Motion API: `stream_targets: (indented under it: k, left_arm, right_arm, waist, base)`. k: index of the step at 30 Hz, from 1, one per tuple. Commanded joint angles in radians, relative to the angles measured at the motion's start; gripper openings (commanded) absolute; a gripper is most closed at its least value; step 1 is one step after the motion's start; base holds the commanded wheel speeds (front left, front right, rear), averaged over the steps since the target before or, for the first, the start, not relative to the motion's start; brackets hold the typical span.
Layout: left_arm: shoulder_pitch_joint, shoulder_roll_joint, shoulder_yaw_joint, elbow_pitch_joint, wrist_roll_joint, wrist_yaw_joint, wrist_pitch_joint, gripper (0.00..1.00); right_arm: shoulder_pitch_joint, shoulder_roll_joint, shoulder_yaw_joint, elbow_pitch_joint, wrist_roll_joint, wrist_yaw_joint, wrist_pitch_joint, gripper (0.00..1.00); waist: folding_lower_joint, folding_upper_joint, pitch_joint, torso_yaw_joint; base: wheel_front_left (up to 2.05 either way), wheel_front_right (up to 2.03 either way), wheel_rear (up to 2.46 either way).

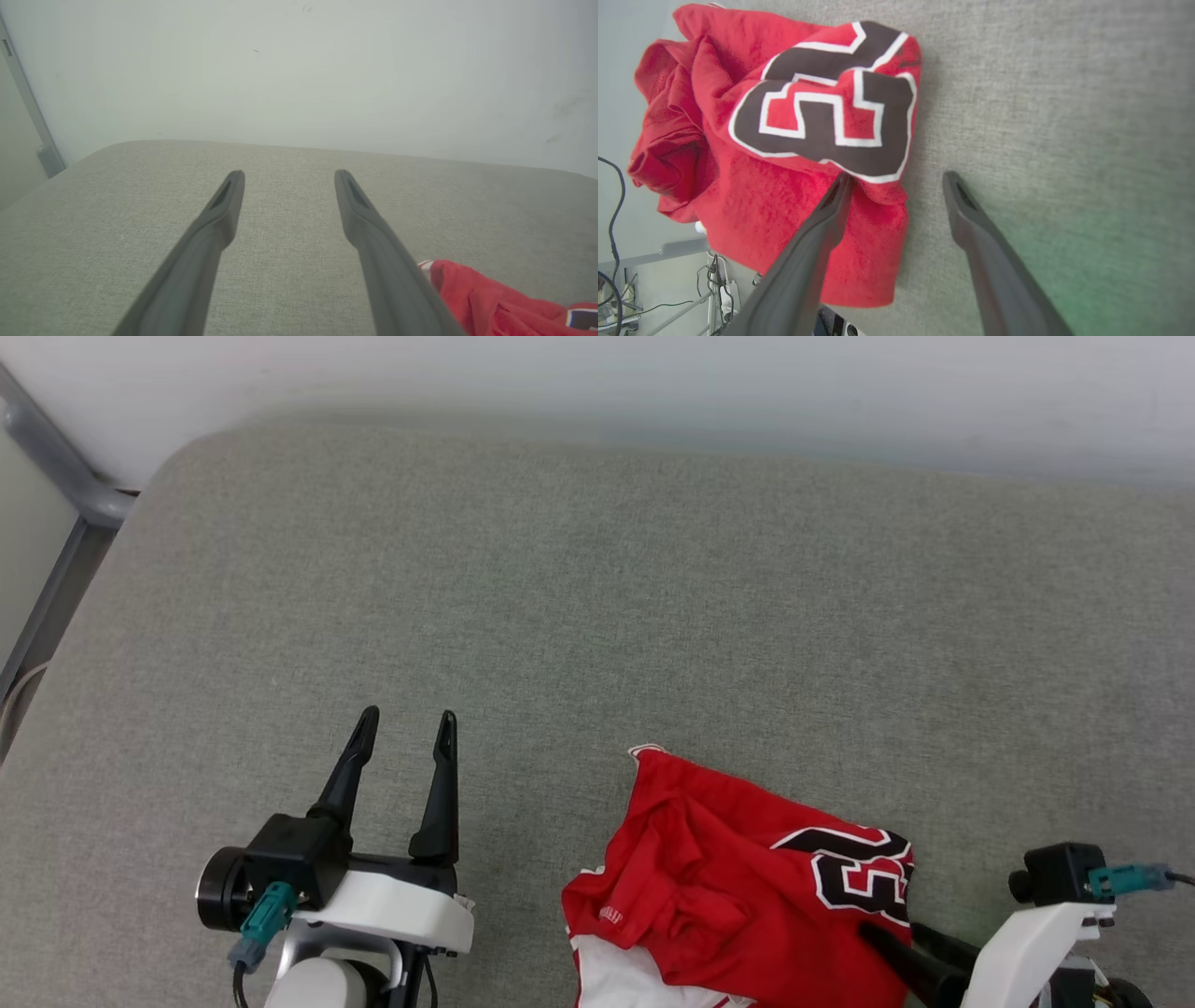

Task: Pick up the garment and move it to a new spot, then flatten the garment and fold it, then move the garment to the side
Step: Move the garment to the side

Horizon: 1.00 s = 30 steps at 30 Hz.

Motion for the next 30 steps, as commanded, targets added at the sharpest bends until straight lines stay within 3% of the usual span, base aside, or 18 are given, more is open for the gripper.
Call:
stream_targets:
  k: [1,7,8,9,10,11,19,30]
  left_arm:
    - [-0.019,-0.004,0.008,0.001,0.006,-0.007,-0.004,1.00]
    - [-0.040,-0.020,0.016,0.010,0.016,-0.019,-0.004,1.00]
    - [-0.040,-0.021,0.019,0.012,0.018,-0.021,-0.004,1.00]
    - [-0.041,-0.022,0.022,0.014,0.020,-0.024,-0.004,1.00]
    - [-0.040,-0.023,0.025,0.016,0.020,-0.025,-0.004,1.00]
    - [-0.038,-0.024,0.030,0.018,0.024,-0.027,-0.004,1.00]
    - [0.002,-0.023,0.050,0.038,0.042,-0.035,-0.004,1.00]
    - [0.057,-0.011,0.080,0.010,0.054,-0.035,-0.004,1.00]
  right_arm:
    - [-0.032,-0.010,0.015,0.026,0.015,-0.001,0.016,1.00]
    - [-0.078,-0.008,0.051,0.138,0.049,-0.002,0.072,1.00]
    - [-0.081,-0.011,0.055,0.152,0.051,-0.002,0.078,0.81]
    - [-0.085,-0.011,0.059,0.161,0.055,-0.002,0.078,0.37]
    - [-0.088,-0.009,0.063,0.165,0.062,-0.002,0.073,0.05]
    - [-0.094,-0.011,0.067,0.163,0.062,-0.002,0.068,0.00]
    - [-0.160,-0.071,0.107,0.080,0.030,-0.001,0.015,0.00]
    - [-0.231,-0.236,0.219,-0.059,-0.099,-0.001,0.076,0.00]
  waist:
    - [-0.0001,0.0000,0.039,0.024]
    - [-0.0001,0.0000,0.066,0.037]
    - [-0.0001,0.0000,0.068,0.038]
    - [-0.0001,0.0000,0.066,0.039]
    - [-0.0001,0.0000,0.064,0.038]
    - [-0.0001,0.0000,0.060,0.036]
    - [-0.0001,0.0000,-0.022,-0.025]
    - [-0.0001,0.0000,-0.102,-0.253]
  base:
    - [0.00,0.00,0.00]
    - [0.00,0.00,0.00]
    - [0.00,0.00,0.00]
    - [0.00,0.00,0.00]
    - [0.00,0.00,0.00]
    - [0.00,0.00,0.00]
    - [0.00,0.00,0.00]
    - [0.00,0.00,0.00]
